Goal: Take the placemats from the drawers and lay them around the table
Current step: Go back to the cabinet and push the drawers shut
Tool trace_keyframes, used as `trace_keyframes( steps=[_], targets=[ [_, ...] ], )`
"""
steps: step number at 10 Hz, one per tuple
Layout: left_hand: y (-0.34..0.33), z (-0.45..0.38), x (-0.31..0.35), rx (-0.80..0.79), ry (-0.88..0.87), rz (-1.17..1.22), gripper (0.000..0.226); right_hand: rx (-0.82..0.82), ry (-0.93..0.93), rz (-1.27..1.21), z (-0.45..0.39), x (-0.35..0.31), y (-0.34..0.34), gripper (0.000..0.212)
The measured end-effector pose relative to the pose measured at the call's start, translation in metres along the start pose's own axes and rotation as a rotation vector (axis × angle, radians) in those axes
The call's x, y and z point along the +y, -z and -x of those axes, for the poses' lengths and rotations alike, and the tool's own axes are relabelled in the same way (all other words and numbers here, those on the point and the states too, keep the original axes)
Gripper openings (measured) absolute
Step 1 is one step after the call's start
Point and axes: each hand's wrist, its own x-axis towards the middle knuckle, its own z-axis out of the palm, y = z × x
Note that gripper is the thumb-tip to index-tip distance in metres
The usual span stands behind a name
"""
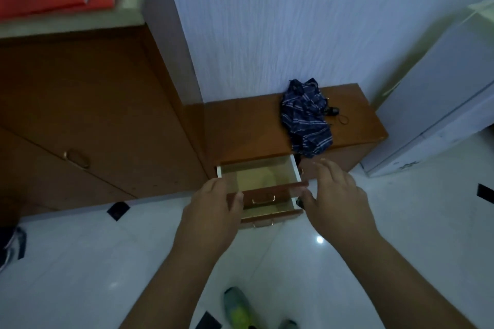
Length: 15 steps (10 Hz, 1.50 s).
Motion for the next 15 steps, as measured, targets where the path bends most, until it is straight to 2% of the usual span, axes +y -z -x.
trace_keyframes(
  steps=[1,2,3,4,5,6,7,8,9,10,11,12,13,14,15],
  targets=[
    [-0.042,-0.04,-0.028,-0.045,0.033,-0.084,0.035,-0.058,-0.028,-0.006,-0.031,0.011,-0.05,0.053],
    [-0.085,-0.075,-0.053,-0.093,0.109,-0.012,0.038,-0.163,-0.089,-0.131,-0.06,0.027,-0.113,0.043],
    [-0.129,-0.105,-0.074,-0.178,0.352,0.342,0.018,-0.327,-0.371,-0.605,-0.087,0.041,-0.173,0.026],
    [-0.18,-0.126,-0.101,-0.231,0.791,0.975,0.014,-0.41,-0.834,-1.143,-0.107,0.055,-0.227,0.02],
    [-0.231,-0.138,-0.129,-0.108,1.032,1.568,0.035,-0.397,-1.086,-1.37,-0.119,0.077,-0.277,0.016],
    [-0.267,-0.15,-0.142,0.064,1.09,1.888,0.038,-0.42,-1.162,-1.612,-0.132,0.094,-0.311,0.02],
    [-0.287,-0.163,-0.144,0.193,1.054,2.049,0.041,-0.373,-1.199,-1.857,-0.149,0.103,-0.327,0.019],
    [-0.299,-0.175,-0.145,0.313,1.036,2.056,0.04,-0.319,-1.238,-1.995,-0.161,0.108,-0.334,0.047],
    [-0.311,-0.181,-0.149,0.34,1.153,1.913,0.035,-0.308,-1.215,-2.04,-0.163,0.112,-0.34,0.052],
    [-0.322,-0.182,-0.152,0.319,1.136,1.971,0.037,-0.326,-1.164,-2.019,-0.164,0.116,-0.347,0.046],
    [-0.322,-0.192,-0.15,0.37,1.024,2.072,0.038,-0.381,-1.078,-2.002,-0.169,0.116,-0.352,0.068],
    [-0.324,-0.206,-0.153,0.297,0.893,1.932,0.04,-0.466,-0.856,-1.776,-0.18,0.112,-0.353,0.068],
    [-0.334,-0.215,-0.166,-0.031,0.581,0.742,0.053,-0.551,-0.287,-0.678,-0.194,0.117,-0.363,0.067],
    [-0.344,-0.222,-0.187,-0.146,0.279,-0.068,0.082,-0.473,0.099,-0.072,-0.193,0.138,-0.385,0.084],
    [-0.345,-0.227,-0.191,-0.199,0.25,-0.25,0.085,-0.425,0.158,0.065,-0.193,0.144,-0.397,0.088]
  ],
)
